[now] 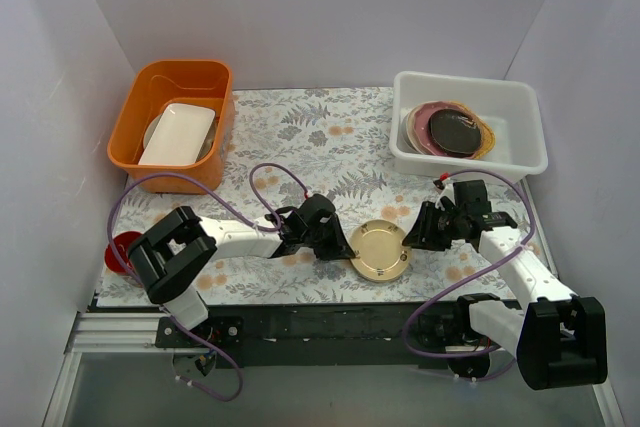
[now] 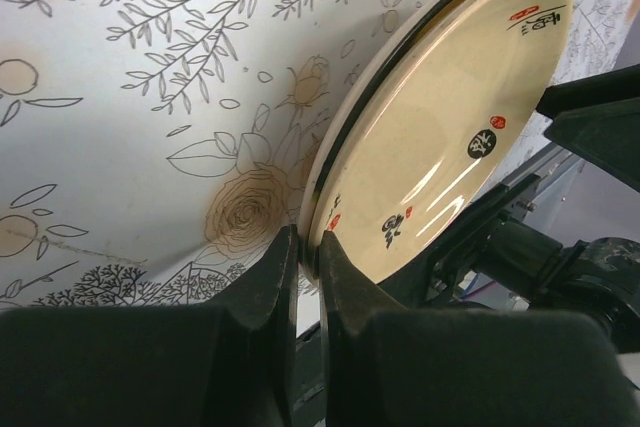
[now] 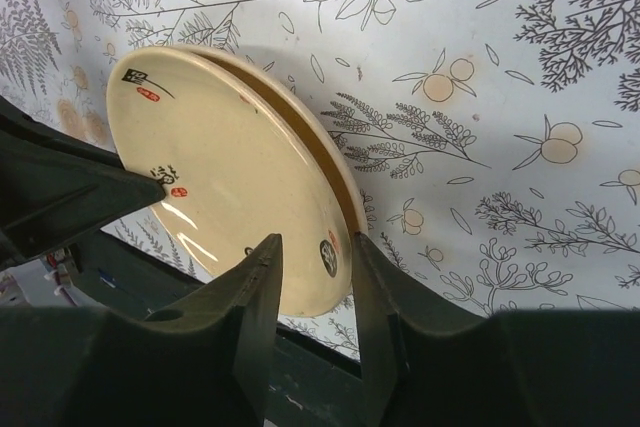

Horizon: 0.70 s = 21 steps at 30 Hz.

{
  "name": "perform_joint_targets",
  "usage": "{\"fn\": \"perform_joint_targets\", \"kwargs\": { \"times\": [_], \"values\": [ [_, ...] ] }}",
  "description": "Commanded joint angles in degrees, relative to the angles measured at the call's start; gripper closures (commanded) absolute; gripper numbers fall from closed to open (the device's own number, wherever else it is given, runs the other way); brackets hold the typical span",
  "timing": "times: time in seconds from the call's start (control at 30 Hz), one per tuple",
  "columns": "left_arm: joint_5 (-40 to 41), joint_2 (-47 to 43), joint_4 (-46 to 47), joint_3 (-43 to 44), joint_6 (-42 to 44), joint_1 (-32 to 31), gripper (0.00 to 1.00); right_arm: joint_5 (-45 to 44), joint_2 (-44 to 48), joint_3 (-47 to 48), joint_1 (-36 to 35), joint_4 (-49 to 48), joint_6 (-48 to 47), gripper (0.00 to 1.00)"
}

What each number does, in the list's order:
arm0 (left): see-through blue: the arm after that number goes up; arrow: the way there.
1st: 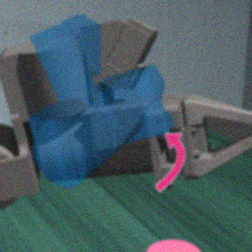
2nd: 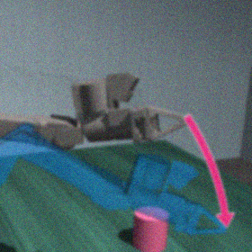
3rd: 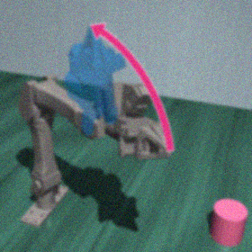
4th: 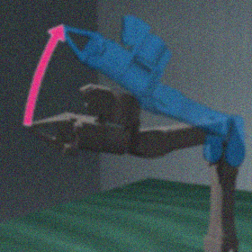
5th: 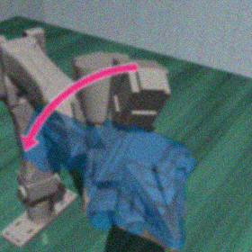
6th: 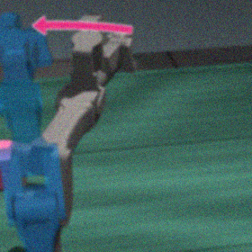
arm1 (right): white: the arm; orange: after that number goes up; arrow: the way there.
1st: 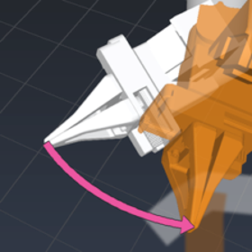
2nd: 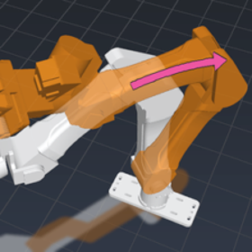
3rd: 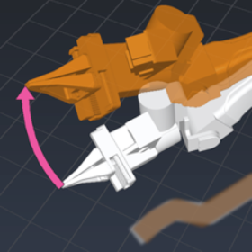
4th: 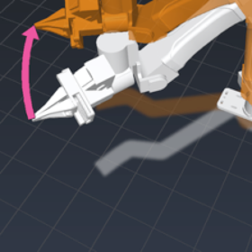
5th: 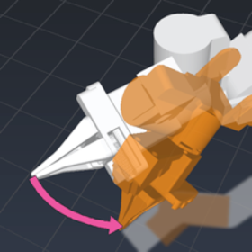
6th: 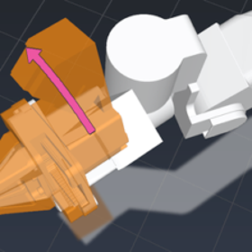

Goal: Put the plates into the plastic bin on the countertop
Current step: Pick up the plate at the center of the board.

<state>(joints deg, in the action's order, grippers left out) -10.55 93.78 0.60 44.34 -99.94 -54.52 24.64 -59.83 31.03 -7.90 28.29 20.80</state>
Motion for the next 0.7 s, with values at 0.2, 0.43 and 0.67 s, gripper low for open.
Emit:
{"fn": "perform_joint_targets", "kwargs": {
  "times": [0.2,0.43,0.67],
  "values": [
    [-2.8,-4.7,6.5,-0.7,-0.6,0.2,1.0,1.6,-0.4,0.1,-1.4,-2.1,-0.3,0.68],
    [-2.3,-4.2,4.4,-0.1,-0.3,0.3,1.0,-1.1,0.1,1.8,-2.5,-0.3,-0.9,0.8],
    [-0.9,-3.1,1.2,1.3,0.7,0.2,0.92,-2.1,0.0,2.8,-2.9,0.8,-1.5,0.83]
  ]
}}
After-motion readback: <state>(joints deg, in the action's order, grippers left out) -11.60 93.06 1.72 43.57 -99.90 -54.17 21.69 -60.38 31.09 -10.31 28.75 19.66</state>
